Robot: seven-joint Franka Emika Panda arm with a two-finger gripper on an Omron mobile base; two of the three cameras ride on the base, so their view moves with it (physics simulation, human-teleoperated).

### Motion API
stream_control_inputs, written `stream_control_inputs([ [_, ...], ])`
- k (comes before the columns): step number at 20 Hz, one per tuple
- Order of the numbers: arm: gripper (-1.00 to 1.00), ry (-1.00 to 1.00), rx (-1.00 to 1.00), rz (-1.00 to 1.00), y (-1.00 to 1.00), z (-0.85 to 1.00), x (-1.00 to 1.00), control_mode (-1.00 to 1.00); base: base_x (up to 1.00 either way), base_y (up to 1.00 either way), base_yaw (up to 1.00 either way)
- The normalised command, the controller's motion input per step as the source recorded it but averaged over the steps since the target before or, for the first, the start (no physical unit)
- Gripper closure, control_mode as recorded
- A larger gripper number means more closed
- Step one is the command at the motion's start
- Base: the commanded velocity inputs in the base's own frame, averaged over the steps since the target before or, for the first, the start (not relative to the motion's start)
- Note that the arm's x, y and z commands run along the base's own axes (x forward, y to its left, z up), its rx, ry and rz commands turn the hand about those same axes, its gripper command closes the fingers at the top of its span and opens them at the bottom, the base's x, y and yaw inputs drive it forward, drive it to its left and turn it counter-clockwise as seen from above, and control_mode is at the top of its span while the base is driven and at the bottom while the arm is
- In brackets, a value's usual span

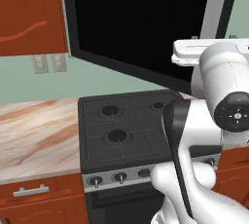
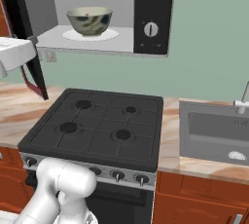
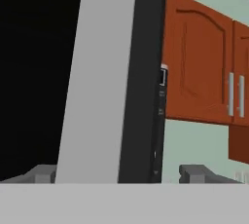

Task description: The microwave is finished heating the steak and lemon wedge. Take the bowl containing the food and place it on the dining counter.

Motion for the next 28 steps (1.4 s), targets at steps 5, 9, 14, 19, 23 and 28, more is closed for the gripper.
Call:
stream_control_inputs([
  [5,-1.0,0.05,0.0,-0.07,0.13,-0.1,-1.0,-1.0,0.0,0.0,0.0],
  [9,-1.0,0.02,-0.02,0.0,0.01,-0.29,-1.0,-1.0,0.0,0.0,0.0],
  [14,-1.0,0.0,-0.02,0.0,0.21,-0.43,-1.0,-1.0,0.0,0.0,0.0],
  [19,-1.0,0.0,-0.06,0.0,0.23,-0.69,-0.87,-1.0,0.0,0.0,0.0],
  [23,-1.0,-0.05,-0.03,0.0,0.18,-0.43,-0.06,-1.0,0.0,0.0,0.0],
  [28,-1.0,-0.12,-0.04,0.0,0.09,-0.1,0.06,-1.0,0.0,0.0,0.0],
])
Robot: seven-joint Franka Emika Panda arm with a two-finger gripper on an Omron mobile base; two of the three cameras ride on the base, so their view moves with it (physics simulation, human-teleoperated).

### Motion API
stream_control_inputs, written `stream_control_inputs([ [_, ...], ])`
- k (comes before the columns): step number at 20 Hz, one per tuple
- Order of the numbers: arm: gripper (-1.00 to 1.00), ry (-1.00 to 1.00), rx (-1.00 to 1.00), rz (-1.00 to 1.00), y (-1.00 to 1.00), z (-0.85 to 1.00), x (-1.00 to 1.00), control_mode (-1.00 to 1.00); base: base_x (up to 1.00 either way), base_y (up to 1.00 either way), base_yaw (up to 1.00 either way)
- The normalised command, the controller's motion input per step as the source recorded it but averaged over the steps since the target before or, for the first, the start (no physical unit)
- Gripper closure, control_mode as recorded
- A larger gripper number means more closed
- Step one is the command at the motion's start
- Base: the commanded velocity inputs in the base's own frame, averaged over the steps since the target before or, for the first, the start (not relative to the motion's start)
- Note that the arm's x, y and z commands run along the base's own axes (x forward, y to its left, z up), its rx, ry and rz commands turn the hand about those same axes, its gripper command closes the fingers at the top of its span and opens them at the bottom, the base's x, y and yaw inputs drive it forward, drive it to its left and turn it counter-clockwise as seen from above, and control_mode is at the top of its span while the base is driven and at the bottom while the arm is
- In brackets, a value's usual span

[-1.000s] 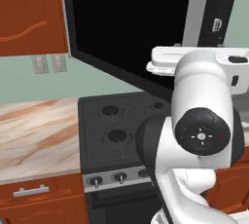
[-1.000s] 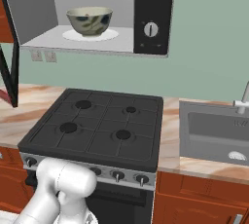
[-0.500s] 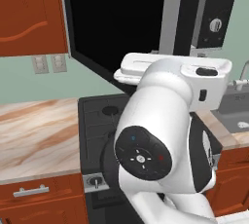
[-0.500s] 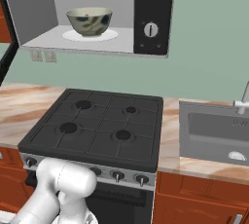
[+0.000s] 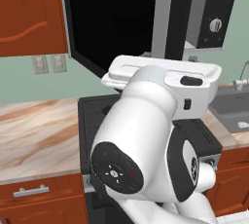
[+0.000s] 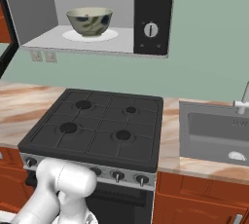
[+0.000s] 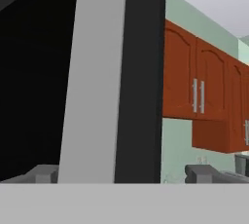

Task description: The microwave is finished heating the steak and lemon wedge. Take the bowl containing the food and place it on the dining counter.

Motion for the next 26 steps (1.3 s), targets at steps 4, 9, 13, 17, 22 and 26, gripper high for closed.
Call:
stream_control_inputs([
  [4,-1.0,0.0,-0.03,-0.04,0.16,-0.28,0.45,-1.0,0.0,0.0,0.0],
  [9,-1.0,0.0,0.0,-0.04,0.18,-0.16,0.39,-1.0,0.0,0.0,0.0],
  [13,-1.0,0.0,0.0,-0.01,0.11,0.0,-0.08,-1.0,0.0,0.0,0.0],
  [17,-1.0,-0.02,0.0,0.0,0.0,-0.02,-0.95,-1.0,0.0,0.0,0.0],
  [22,-1.0,-0.04,0.0,0.0,0.0,-0.04,-1.0,-1.0,0.0,0.0,0.0],
  [26,-1.0,-0.05,0.11,0.09,-0.62,0.02,-0.88,-1.0,0.0,0.0,0.0],
])
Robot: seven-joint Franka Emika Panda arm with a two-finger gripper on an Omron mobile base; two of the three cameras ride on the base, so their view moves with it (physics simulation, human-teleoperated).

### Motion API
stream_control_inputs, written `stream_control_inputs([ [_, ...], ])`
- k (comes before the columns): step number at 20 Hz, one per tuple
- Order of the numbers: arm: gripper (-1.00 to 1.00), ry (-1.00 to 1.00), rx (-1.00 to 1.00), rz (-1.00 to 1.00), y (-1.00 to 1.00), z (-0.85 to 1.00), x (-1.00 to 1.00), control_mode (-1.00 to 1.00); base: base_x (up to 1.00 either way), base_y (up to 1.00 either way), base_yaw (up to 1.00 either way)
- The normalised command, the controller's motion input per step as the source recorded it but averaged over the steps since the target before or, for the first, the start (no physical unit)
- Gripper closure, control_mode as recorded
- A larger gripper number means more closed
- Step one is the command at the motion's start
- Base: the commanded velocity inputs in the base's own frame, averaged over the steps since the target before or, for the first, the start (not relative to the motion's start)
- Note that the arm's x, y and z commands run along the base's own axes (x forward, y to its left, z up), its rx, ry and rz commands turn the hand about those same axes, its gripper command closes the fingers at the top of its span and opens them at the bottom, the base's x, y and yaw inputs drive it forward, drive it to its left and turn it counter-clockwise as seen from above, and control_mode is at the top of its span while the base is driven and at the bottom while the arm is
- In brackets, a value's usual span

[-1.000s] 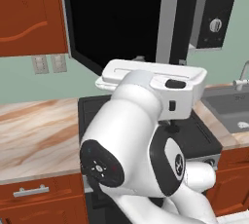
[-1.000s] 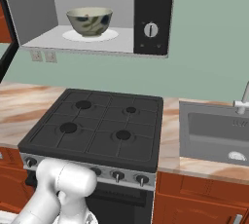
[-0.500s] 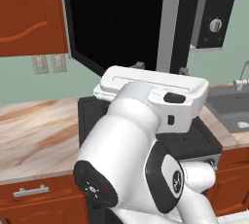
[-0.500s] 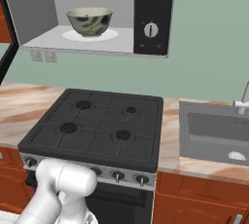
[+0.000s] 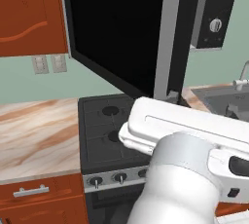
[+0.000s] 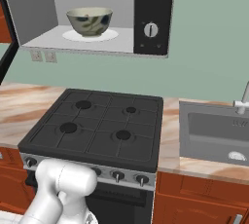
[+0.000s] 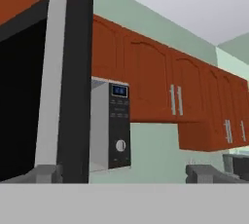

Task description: The microwave is finished heating the steak and lemon wedge. Take the bowl containing the food and place it on the dining counter.

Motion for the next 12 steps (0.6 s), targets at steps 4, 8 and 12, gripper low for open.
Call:
stream_control_inputs([
  [4,-1.0,0.0,0.32,0.29,-1.0,0.12,-0.28,-1.0,0.0,0.0,0.0],
  [8,-1.0,-0.04,0.29,0.33,-1.0,0.19,-0.02,-1.0,0.0,0.0,0.0],
  [12,-1.0,-0.07,0.26,0.36,-1.0,0.26,0.0,-1.0,0.0,0.0,0.0],
])
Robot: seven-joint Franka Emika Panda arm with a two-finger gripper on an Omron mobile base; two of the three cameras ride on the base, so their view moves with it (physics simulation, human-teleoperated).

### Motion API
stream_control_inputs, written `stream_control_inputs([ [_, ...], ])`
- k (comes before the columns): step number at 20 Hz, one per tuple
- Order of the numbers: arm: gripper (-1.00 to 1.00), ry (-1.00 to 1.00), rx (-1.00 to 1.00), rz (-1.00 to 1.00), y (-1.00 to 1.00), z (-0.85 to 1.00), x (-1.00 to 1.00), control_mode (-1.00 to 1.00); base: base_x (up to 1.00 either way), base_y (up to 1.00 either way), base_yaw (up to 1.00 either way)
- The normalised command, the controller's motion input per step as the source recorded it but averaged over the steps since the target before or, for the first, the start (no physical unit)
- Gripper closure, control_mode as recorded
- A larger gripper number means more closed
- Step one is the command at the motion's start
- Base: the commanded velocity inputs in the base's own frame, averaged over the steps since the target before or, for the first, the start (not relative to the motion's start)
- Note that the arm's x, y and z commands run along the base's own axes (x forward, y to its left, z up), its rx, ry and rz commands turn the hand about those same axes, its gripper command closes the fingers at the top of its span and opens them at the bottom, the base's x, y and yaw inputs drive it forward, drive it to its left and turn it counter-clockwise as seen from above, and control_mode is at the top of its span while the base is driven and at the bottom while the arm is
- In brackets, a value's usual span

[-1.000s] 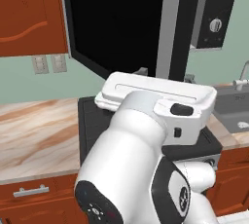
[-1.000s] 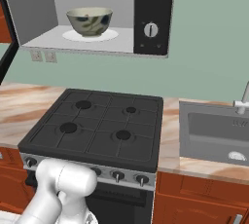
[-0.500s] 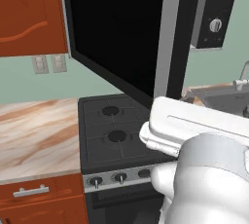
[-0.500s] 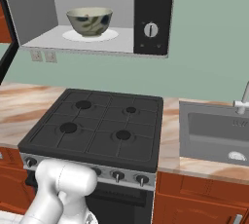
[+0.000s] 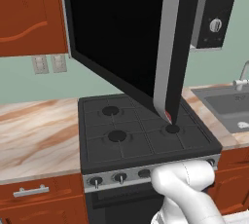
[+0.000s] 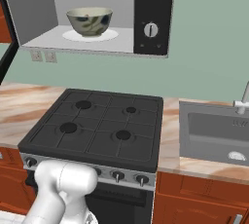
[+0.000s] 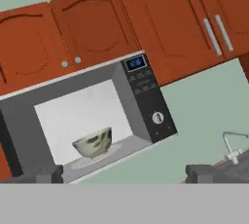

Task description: The microwave is finished heating the steak and lemon wedge. Take the bowl containing the food and place it on the dining counter.

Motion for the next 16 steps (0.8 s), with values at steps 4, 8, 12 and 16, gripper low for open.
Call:
stream_control_inputs([
  [4,-1.0,-0.01,0.28,0.4,-0.99,0.05,0.0,-1.0,0.0,0.0,0.0],
  [8,-1.0,0.11,0.32,0.5,-0.62,-0.17,0.18,-1.0,0.0,0.0,0.0],
  [12,-1.0,0.23,0.35,0.59,-0.1,-0.81,0.83,-1.0,0.0,0.0,0.0],
  [16,-1.0,0.24,0.36,0.46,0.0,-0.22,1.0,-1.0,0.0,0.0,0.0],
])
